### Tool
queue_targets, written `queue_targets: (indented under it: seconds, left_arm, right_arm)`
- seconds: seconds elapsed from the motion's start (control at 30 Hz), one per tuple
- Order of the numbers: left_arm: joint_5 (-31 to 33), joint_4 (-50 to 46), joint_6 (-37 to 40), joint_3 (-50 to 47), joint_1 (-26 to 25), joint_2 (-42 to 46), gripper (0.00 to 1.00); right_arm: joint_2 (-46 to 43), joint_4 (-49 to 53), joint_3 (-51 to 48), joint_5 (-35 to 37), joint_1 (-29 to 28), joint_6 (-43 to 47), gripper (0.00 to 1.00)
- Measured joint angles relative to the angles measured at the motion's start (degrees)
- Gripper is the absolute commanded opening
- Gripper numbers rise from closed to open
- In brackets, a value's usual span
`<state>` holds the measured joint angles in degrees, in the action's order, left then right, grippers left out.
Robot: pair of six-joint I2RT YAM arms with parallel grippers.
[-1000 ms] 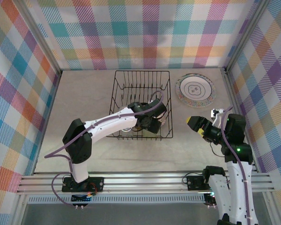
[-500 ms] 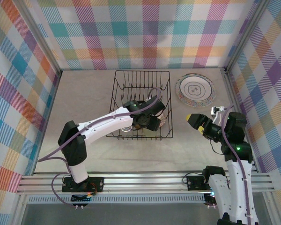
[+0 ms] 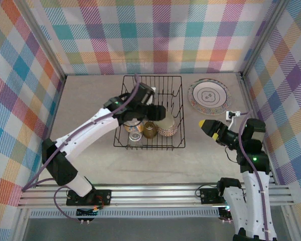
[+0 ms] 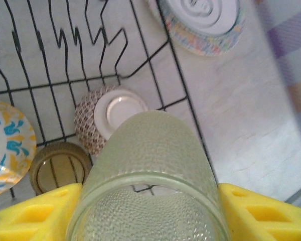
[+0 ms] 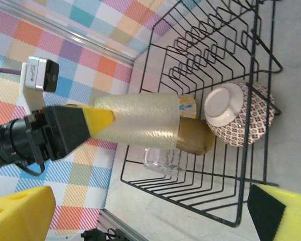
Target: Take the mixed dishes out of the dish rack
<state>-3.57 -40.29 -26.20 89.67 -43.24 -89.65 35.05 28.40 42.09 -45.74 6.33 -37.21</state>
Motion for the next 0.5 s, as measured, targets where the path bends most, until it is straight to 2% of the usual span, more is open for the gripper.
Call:
queue_targets:
  seconds: [0.3, 0.5]
  left_arm:
    - [-20.55, 12.55, -8.33, -8.20, 11.65, 5.20, 0.54]
    - [-33.31, 26.36, -17.81, -16.59, 14.97, 5.31, 0.54]
  right_arm:
    - [1.18, -12.79, -3.21, -2.97, -1.92, -5.68, 0.99]
    - [5.51, -20.15, -3.04, -2.21, -10.58, -6.12, 0.99]
